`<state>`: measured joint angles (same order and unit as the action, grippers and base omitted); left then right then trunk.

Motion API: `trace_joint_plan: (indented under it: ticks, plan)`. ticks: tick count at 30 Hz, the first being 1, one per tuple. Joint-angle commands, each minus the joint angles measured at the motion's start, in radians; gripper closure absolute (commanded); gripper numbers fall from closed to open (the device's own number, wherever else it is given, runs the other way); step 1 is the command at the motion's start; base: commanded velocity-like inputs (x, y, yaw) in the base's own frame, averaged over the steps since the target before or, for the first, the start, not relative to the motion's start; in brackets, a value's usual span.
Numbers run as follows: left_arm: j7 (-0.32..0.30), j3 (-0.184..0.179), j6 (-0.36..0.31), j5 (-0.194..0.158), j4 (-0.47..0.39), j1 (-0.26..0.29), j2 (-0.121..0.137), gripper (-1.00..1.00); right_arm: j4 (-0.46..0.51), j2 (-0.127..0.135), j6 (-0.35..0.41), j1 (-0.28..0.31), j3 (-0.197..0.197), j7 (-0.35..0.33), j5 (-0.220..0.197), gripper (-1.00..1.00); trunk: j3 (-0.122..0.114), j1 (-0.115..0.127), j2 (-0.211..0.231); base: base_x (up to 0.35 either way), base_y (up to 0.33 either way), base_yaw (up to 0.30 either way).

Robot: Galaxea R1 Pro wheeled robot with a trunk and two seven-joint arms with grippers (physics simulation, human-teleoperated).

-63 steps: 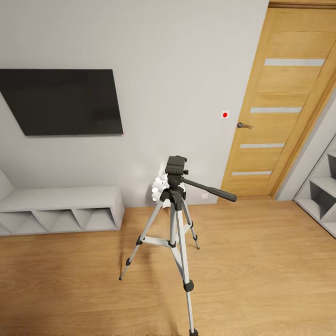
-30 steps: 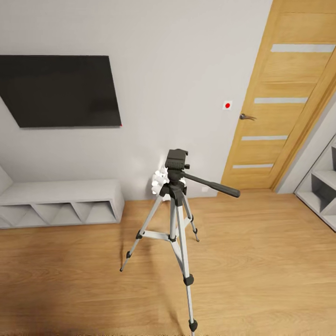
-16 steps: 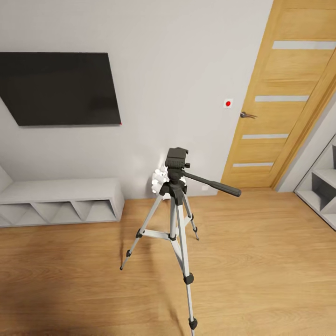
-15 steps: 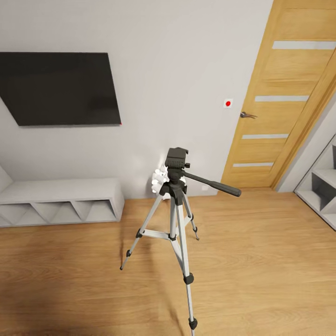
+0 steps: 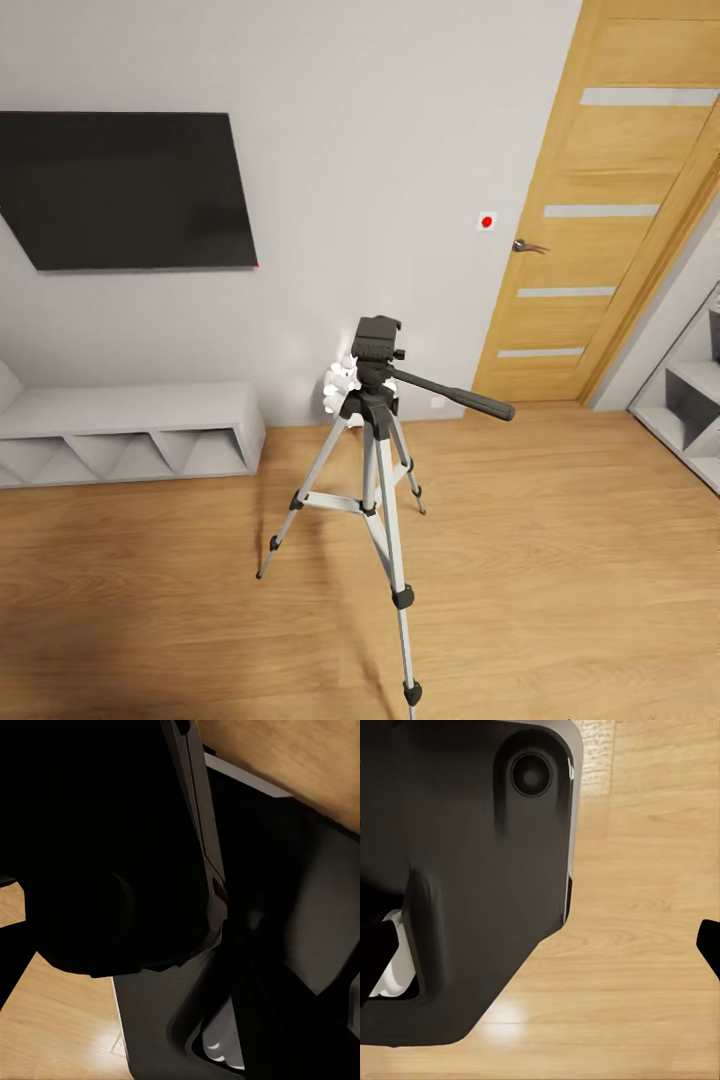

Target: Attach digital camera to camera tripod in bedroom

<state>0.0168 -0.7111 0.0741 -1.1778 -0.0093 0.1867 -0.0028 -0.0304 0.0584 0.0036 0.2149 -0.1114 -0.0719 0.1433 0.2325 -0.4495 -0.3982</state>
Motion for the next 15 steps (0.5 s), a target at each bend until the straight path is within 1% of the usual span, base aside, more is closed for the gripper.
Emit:
trace_joint_plan:
  ticks: [1,8,15]
  plan:
    - [0.001,-0.008,0.003,-0.006,0.0,0.0,0.0,1.0,-0.002,0.0,0.002,0.001,-0.009,-0.002,0.01,-1.0,0.002,0.0,-0.002,0.0,0.0,-0.168]
    - [0.001,-0.008,0.003,-0.006,0.0,0.0,0.0,1.0,-0.002,-0.001,0.004,0.001,-0.008,-0.002,0.01,-1.0,0.002,0.0,-0.002,0.0,0.0,-0.21]
    - [0.0,-0.008,0.003,-0.006,-0.001,0.0,0.0,1.0,-0.002,0.0,-0.003,0.001,-0.008,-0.004,0.011,-1.0,0.002,0.0,-0.002,0.0,0.0,-0.055]
